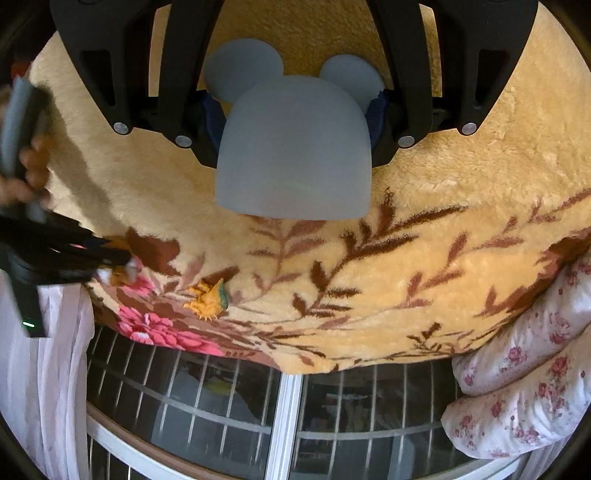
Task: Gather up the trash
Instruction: 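Lower both tools over the orange bucket and release the cup and sponge piece, then grasp the beige wooden block with the right tool while the left tool grasps the orange dinosaur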
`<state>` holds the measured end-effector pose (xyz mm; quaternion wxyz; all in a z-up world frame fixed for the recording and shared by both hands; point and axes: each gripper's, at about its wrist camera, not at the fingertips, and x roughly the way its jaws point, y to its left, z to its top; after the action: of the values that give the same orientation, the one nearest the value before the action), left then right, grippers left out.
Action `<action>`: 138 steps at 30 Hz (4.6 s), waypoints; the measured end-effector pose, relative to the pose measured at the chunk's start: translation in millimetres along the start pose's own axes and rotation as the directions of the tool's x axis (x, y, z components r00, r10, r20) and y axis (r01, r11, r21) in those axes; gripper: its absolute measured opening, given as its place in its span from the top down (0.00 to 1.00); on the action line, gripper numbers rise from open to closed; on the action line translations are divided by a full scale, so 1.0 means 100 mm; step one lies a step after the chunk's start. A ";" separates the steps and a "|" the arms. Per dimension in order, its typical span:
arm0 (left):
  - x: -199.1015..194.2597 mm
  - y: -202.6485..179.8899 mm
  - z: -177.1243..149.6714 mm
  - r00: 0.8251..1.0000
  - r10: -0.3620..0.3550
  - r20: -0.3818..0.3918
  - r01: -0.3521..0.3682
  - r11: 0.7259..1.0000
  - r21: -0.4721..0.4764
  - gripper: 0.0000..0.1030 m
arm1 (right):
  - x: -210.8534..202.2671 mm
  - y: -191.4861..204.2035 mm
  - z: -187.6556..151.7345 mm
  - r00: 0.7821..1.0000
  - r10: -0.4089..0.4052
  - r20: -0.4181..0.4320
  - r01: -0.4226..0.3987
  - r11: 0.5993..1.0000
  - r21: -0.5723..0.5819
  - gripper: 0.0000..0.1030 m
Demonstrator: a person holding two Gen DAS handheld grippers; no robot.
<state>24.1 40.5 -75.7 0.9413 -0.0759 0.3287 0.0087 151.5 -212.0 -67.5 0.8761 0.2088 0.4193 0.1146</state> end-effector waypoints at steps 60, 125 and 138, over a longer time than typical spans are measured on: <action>-0.89 -0.58 -1.91 0.940 0.048 -0.338 0.098 0.911 0.401 0.20 | -1.60 -0.61 -3.04 0.980 -0.052 -0.193 -0.019 0.936 -0.351 0.30; 0.94 -1.12 1.02 0.985 -0.015 -0.170 0.080 0.921 0.382 0.12 | -0.52 -0.85 -0.19 0.998 -0.050 0.034 0.056 0.978 -0.201 0.66; 1.81 -1.16 1.32 0.976 -0.010 -0.215 0.095 0.918 0.385 0.12 | -0.48 -0.92 -0.20 0.999 -0.012 0.032 0.018 0.985 -0.173 0.66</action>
<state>255.5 -60.4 -70.3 0.8974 0.1054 0.4186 -0.0909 107.9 -306.2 -88.0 0.8981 0.1302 0.3958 0.1408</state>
